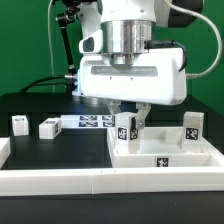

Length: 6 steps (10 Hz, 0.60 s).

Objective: Assemble square table

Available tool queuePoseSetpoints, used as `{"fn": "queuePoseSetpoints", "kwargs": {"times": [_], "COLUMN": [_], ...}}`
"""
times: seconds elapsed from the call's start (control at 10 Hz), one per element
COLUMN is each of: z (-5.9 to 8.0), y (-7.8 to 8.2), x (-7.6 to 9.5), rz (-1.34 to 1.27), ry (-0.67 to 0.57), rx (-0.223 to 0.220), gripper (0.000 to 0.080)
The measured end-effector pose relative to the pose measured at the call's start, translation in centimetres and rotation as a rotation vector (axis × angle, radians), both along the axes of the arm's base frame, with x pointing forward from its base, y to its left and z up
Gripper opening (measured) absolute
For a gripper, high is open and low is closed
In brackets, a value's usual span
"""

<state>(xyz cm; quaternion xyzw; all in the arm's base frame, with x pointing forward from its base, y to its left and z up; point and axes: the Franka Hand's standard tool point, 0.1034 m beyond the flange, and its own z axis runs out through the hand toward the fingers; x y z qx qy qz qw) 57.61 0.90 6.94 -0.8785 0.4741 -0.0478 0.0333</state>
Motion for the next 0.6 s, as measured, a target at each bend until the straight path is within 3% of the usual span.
{"fn": "queuePoseSetpoints", "kwargs": {"times": [0.4, 0.5, 0.6], "z": [0.00, 0.00, 0.02], "y": [0.14, 0.13, 0.13], "x": [-0.01, -0.01, 0.03], "rz": [-0.158, -0.130, -0.042], "ry": [0.000, -0.001, -0.004], "rx": [0.031, 0.028, 0.016], "gripper": [0.0297, 0.0499, 0.0499]}}
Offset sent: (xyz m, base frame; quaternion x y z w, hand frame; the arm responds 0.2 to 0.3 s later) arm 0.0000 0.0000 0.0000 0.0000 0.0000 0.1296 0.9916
